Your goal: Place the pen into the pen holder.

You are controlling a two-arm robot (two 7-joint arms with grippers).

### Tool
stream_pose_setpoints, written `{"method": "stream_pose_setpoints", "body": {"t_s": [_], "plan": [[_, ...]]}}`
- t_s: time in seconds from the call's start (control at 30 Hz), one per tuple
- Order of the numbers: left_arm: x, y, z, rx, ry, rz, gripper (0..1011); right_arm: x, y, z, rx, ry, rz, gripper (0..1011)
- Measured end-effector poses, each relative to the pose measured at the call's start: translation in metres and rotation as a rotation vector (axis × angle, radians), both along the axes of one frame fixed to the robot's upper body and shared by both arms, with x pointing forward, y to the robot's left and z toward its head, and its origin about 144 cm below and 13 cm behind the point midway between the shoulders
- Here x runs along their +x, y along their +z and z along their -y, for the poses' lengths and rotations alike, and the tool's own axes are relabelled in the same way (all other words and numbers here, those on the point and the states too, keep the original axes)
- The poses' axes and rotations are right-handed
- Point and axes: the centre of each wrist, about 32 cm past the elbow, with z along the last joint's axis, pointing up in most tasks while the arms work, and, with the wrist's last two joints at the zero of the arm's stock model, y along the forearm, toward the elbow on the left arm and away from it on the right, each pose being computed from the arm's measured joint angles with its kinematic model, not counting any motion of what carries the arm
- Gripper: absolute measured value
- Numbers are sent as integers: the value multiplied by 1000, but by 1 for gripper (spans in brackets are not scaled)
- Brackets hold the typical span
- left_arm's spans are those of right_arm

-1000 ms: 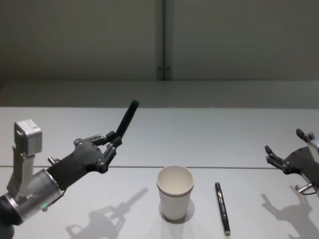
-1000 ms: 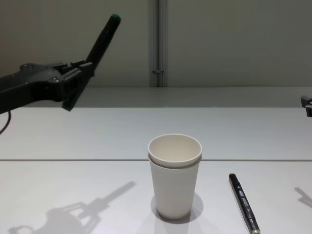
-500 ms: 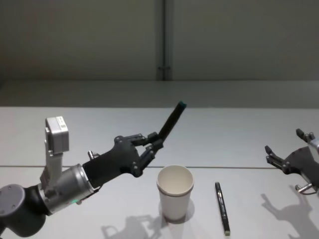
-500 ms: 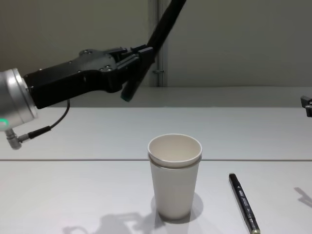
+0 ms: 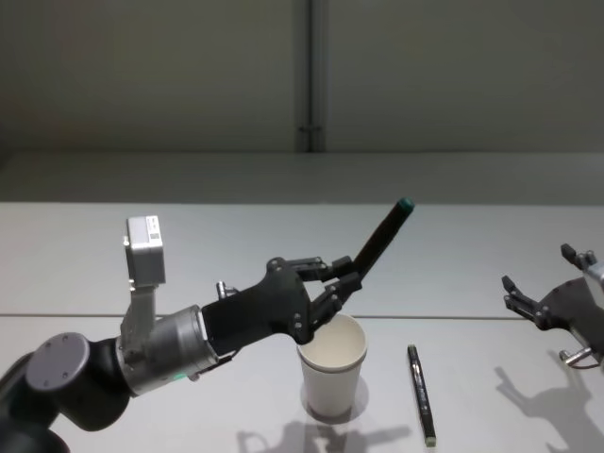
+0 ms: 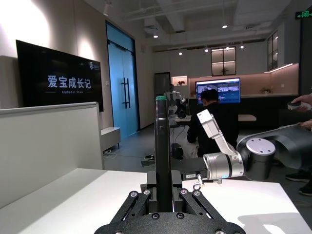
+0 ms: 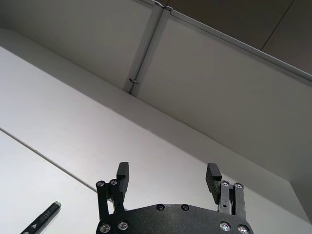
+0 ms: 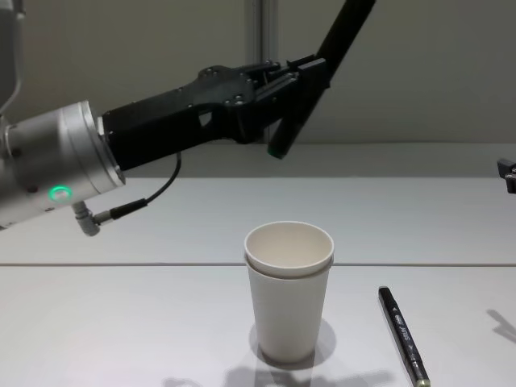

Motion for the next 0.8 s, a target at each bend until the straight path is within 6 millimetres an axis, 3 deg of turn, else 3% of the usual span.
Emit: {"method": "stream_pose_setpoints", "body": {"t_s": [0.8], "plan": [[17,3,44,-80,-251,19,165,0,0,0,0,0,0,1001]]}}
